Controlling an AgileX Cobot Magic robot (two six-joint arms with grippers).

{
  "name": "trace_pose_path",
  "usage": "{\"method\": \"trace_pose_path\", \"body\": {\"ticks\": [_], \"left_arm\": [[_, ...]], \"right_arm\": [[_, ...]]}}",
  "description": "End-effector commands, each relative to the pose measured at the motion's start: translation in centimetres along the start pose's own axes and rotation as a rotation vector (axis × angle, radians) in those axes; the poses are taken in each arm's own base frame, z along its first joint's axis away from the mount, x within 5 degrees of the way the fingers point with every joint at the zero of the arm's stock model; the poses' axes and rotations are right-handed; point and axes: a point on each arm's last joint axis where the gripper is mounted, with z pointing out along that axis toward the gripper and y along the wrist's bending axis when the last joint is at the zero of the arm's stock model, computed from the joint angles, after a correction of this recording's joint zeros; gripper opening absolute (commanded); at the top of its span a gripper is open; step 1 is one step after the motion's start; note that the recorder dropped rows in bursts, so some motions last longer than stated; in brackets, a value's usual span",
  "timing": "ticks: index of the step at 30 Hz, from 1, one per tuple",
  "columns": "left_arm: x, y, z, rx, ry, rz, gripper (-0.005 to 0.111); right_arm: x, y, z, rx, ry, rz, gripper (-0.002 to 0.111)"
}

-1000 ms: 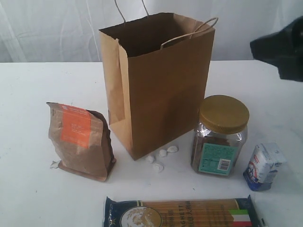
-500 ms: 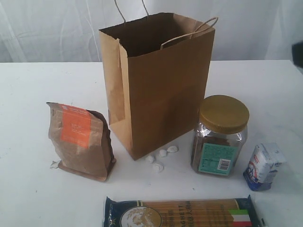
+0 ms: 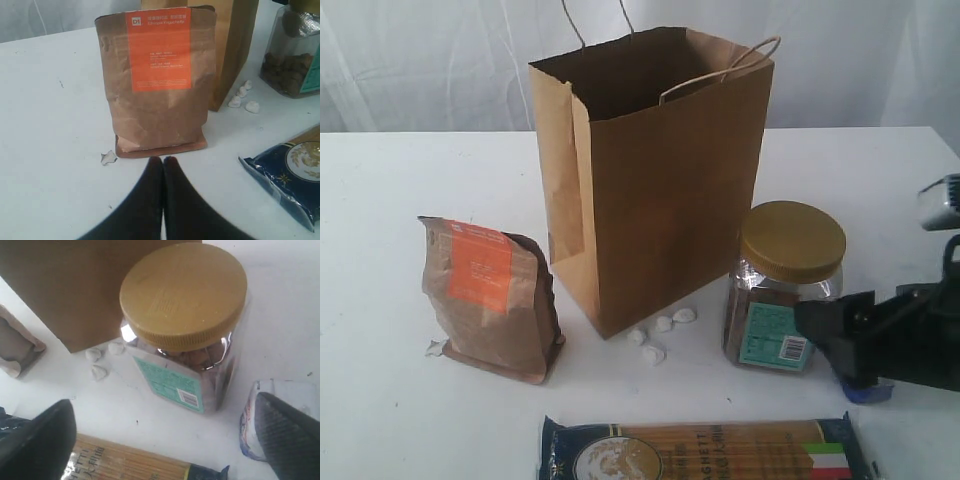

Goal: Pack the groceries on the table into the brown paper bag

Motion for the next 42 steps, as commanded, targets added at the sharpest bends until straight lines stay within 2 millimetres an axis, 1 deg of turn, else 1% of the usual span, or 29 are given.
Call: {"method": "trace_pose_path", "body": {"ticks": [1, 8, 16, 22, 28, 37, 42], "left_arm": [[0.1, 0.0, 0.0, -0.003, -0.002, -0.006, 0.0], [0.1, 0.0, 0.0, -0.003, -0.002, -0.006, 0.0], [0.1, 0.0, 0.0, -0.003, -0.002, -0.006, 0.0], [0.1, 0.0, 0.0, -0.003, -0.002, -0.006, 0.0], [0.1, 0.0, 0.0, -0.003, -0.002, -0.006, 0.0], [0.1, 0.0, 0.0, -0.003, -0.002, -0.006, 0.0], [0.1, 0.0, 0.0, -0.003, -0.002, -0.006, 0.0]], "right_arm": [[0.7, 0.2, 2.2, -0.007, 0.038, -0.027, 0.092], [1.0, 1.1, 4.5, -0.036, 0.059, -0.058, 0.092], [1.6, 1.0, 7.7, -0.018, 0.085, -0.058, 0.092], [1.8, 0.8, 9.4, -0.008, 0.058, -0.026, 0.092], [1.7, 0.8, 9.7, 0.0, 0.035, 0.015, 0.091], [1.5, 0.6, 9.7, 0.013, 0.016, -0.034, 0.09], [1.2, -0.6, 9.7, 0.059, -0.004, -0.02, 0.09]]}}
